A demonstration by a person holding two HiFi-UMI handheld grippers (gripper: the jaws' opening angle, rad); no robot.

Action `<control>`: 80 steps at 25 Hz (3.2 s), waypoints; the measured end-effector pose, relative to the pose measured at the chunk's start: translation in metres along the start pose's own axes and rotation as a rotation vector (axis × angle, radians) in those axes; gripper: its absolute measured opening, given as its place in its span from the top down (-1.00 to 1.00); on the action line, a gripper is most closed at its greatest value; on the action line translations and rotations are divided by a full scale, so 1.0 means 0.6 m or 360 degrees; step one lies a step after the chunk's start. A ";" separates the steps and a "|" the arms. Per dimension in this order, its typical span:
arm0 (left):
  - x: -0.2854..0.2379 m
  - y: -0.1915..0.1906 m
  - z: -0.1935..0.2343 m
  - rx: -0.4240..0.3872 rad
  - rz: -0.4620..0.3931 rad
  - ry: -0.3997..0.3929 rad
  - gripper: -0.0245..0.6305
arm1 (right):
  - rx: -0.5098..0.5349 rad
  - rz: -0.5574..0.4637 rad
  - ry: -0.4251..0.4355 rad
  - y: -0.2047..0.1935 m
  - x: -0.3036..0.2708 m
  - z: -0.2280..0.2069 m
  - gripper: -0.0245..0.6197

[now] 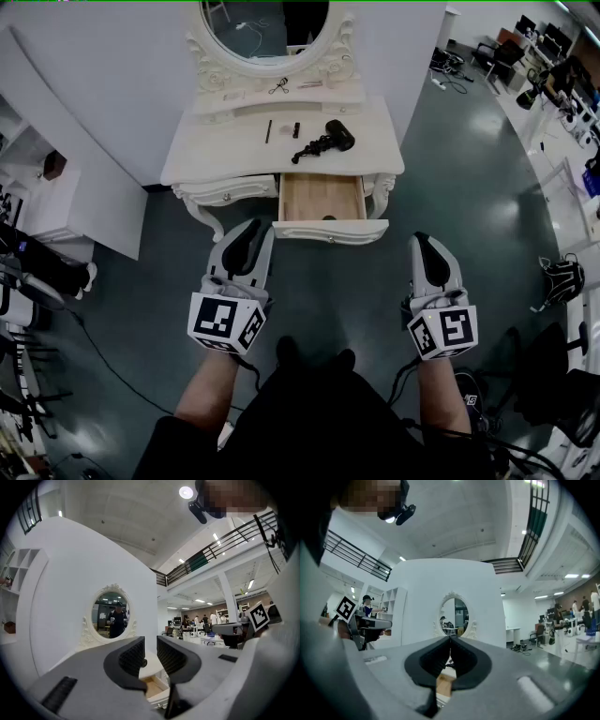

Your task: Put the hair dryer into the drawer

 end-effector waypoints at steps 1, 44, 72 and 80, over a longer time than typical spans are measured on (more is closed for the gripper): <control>0.002 0.001 0.012 0.0006 0.0001 0.0003 0.68 | 0.0005 -0.0001 -0.0001 0.002 -0.006 0.009 0.91; -0.216 0.014 0.266 0.0009 0.0167 -0.0188 0.02 | -0.0076 -0.0002 -0.0132 -0.019 -0.304 0.039 0.43; -0.616 -0.172 0.325 -0.0134 0.0784 -0.0410 0.02 | -0.0205 0.0160 -0.0389 -0.130 -0.467 -0.124 0.43; -0.724 -0.275 0.380 -0.0145 0.1067 -0.0576 0.02 | -0.0206 0.0297 -0.0673 -0.149 -0.481 -0.109 0.43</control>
Point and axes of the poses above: the fingertips, and each gripper's own axes: x backward along the fingers, z to its left, y out of its top, the point moved 7 cm from there along x, backward along the fingers, and after that the axes turned 13 degrees about x, right-handed, at the moved point
